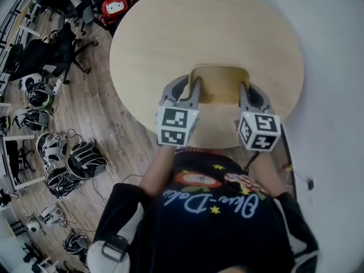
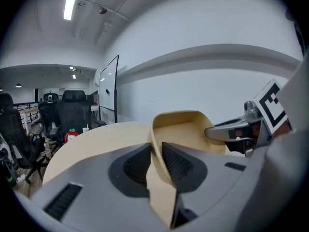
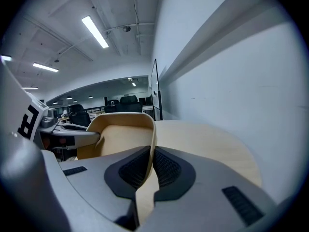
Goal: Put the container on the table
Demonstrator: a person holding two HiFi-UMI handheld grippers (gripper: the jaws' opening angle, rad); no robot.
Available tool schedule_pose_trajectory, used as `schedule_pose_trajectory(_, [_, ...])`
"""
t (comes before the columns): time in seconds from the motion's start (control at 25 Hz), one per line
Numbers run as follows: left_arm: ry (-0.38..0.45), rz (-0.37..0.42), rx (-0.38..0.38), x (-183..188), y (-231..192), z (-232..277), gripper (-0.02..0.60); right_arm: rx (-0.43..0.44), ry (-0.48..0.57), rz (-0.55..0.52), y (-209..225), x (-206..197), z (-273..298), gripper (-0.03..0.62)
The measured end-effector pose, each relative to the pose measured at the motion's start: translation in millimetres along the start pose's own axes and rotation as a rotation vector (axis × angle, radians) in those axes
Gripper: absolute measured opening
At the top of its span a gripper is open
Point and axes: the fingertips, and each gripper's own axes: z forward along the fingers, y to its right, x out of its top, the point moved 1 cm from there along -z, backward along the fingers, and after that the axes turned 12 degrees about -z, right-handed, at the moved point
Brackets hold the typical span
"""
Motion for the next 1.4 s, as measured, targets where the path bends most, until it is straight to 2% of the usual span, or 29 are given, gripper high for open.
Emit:
schedule_pose_trajectory(0.44, [-0.115, 0.001, -0.018, -24, -16, 45, 0.072, -0.017, -0.117, 0.020, 10, -25, 38, 0.014])
schedule_pose_trajectory(1.4, [-0.338, -0.023, -0.043, -83, -61, 99, 0.074, 0.008, -0.334, 0.051, -3, -72, 106, 0.015])
